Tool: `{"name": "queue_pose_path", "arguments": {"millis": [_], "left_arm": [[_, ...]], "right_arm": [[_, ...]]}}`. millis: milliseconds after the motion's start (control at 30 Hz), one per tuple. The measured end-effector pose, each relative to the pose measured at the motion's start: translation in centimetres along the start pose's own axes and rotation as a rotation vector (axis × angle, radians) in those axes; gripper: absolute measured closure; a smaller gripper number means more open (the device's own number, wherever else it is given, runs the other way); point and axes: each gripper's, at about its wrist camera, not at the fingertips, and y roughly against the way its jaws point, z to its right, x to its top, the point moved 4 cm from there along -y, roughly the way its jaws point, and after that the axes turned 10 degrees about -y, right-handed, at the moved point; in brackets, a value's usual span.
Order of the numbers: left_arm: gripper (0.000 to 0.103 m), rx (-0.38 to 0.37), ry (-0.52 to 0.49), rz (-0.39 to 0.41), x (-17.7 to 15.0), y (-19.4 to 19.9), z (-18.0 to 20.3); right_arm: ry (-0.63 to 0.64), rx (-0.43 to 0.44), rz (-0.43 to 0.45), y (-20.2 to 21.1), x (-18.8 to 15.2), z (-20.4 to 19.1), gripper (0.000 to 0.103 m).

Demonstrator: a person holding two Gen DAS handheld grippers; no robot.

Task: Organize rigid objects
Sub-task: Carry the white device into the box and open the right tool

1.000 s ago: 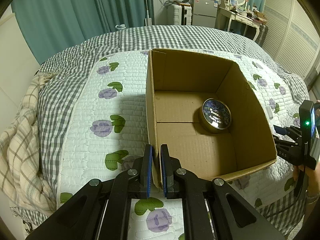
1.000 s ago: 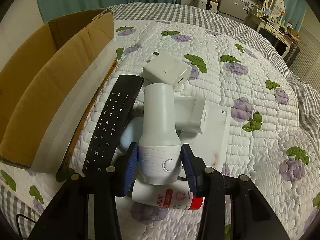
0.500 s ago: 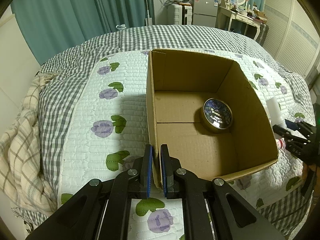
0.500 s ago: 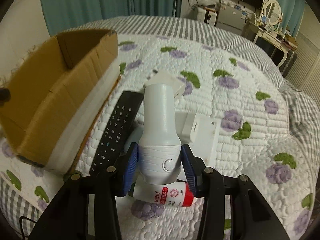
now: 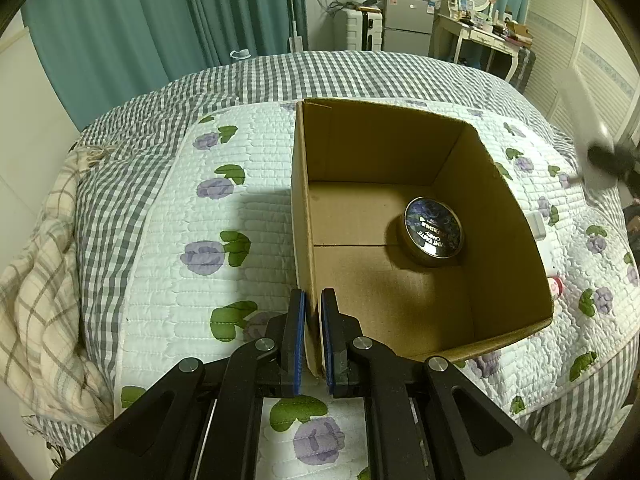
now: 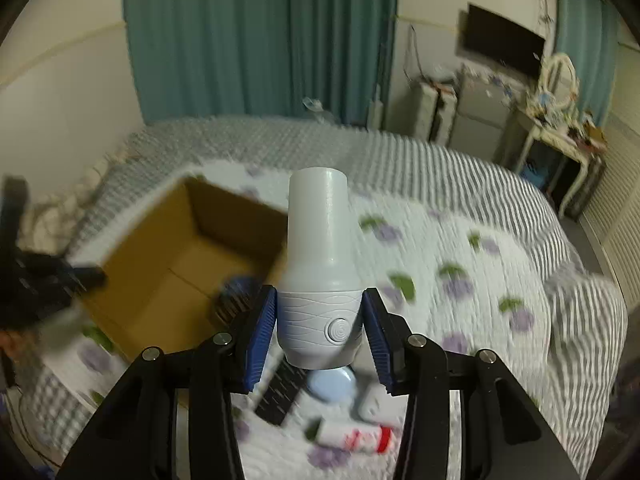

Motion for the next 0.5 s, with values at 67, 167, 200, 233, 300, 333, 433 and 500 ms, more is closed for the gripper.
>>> {"name": "queue_pose_path", "arguments": {"millis": [67, 167, 200, 233, 300, 333, 433, 500], "left_arm": [[0.095, -0.001, 0.000, 0.000, 0.0, 0.0, 0.0], [0.095, -0.002, 0.000, 0.001, 0.0, 0.0, 0.0], [0.095, -0.004, 0.001, 0.001, 0.0, 0.0, 0.0], [0.095, -0.006, 0.001, 0.001, 0.0, 0.0, -0.1], [0.095, -0.010, 0.003, 0.002, 0.0, -0.1, -0.1], [0.095, -0.011, 0.002, 0.001, 0.0, -0.1, -0.1], [0.095, -0.011, -0.002, 0.002, 0.0, 0.0, -0.1], [0.095, -0.013, -0.004, 0.003, -0.1, 0.0, 0.0]], "right_arm": [[0.018, 0.032, 0.016, 0.2, 1.2, -1.9, 0.060], [0.045, 0.085, 0.004, -0.8, 1.7, -4.9, 0.060], [0.051, 0.103, -0.011, -1.5, 1.6, -6.0, 0.060], [0.056, 0.120, -0.029, -2.5, 1.3, -6.9, 0.060], [0.063, 0.140, -0.062, -3.9, 0.6, -8.5, 0.060], [0.069, 0.149, -0.092, -5.2, -0.1, -9.4, 0.060], [0.083, 0.157, -0.155, -7.9, -2.0, -10.8, 0.060], [0.097, 0.156, -0.189, -9.1, -3.1, -11.3, 0.060]]}}
